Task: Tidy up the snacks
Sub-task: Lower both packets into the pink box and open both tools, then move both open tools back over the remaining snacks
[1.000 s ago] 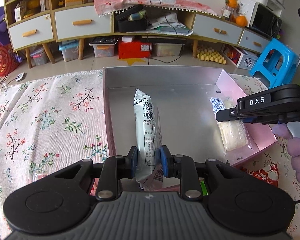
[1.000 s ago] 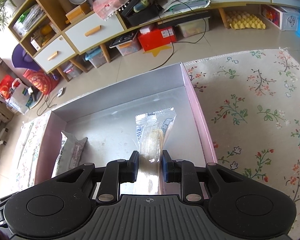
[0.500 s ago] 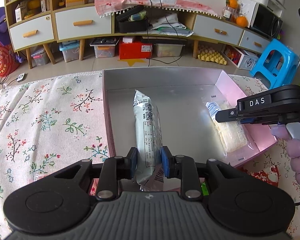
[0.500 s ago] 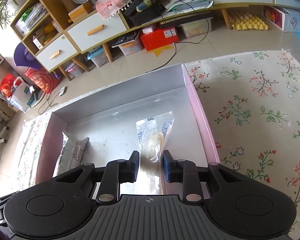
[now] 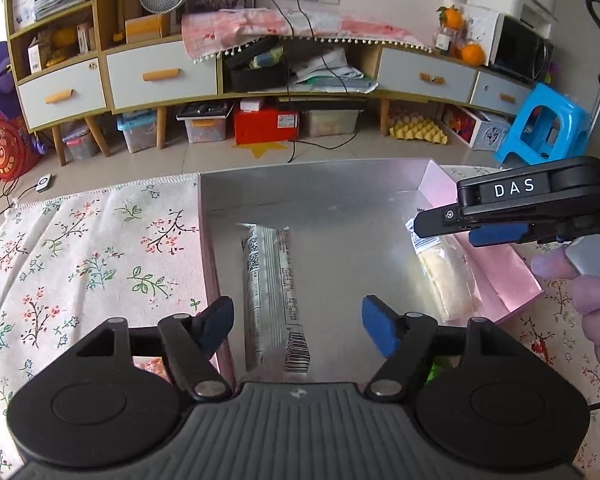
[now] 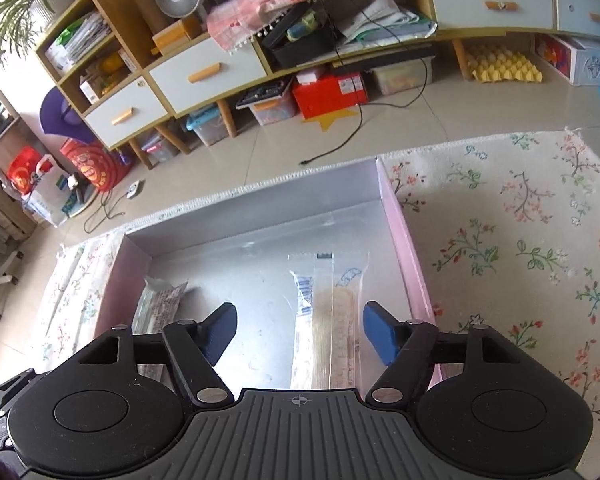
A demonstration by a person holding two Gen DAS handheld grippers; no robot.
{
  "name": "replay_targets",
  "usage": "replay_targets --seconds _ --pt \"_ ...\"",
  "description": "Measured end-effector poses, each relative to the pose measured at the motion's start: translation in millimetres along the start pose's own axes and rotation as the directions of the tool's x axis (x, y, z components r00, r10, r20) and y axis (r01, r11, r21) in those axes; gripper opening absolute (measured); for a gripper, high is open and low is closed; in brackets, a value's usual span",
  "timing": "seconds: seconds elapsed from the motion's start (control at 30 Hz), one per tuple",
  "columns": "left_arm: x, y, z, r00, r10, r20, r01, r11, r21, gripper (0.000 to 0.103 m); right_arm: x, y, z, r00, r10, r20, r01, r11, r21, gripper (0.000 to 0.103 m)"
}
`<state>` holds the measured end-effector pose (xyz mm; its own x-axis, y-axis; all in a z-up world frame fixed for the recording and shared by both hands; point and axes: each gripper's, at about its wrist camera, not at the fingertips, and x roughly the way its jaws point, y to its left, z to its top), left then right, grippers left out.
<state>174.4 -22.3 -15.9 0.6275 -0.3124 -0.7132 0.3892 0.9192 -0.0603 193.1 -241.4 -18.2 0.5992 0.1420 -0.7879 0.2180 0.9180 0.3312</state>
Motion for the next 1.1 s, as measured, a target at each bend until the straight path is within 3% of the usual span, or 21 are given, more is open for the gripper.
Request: replay_targets --seconds 0.3,0.6,1.1 --pt "-28 -5 4 1.000 0.007 0.027 -0.007 1.000 0.000 0.087 -29 9 0 0.999 0.000 0.038 0.000 1.000 -0.019 0.083" --pt "-64 -9 0 0.997 0.063 0.039 -0.063 0.998 -0.017 0.101 -78 23 -6 0.997 0.009 0.079 -0.005 0.999 -0.049 0.090" --pt "-109 8 -38 0.987 0.155 -0.031 -0.157 0.985 -0.066 0.103 -136 47 -56 0.995 -0.001 0.099 0.015 0.990 -0.142 0.096"
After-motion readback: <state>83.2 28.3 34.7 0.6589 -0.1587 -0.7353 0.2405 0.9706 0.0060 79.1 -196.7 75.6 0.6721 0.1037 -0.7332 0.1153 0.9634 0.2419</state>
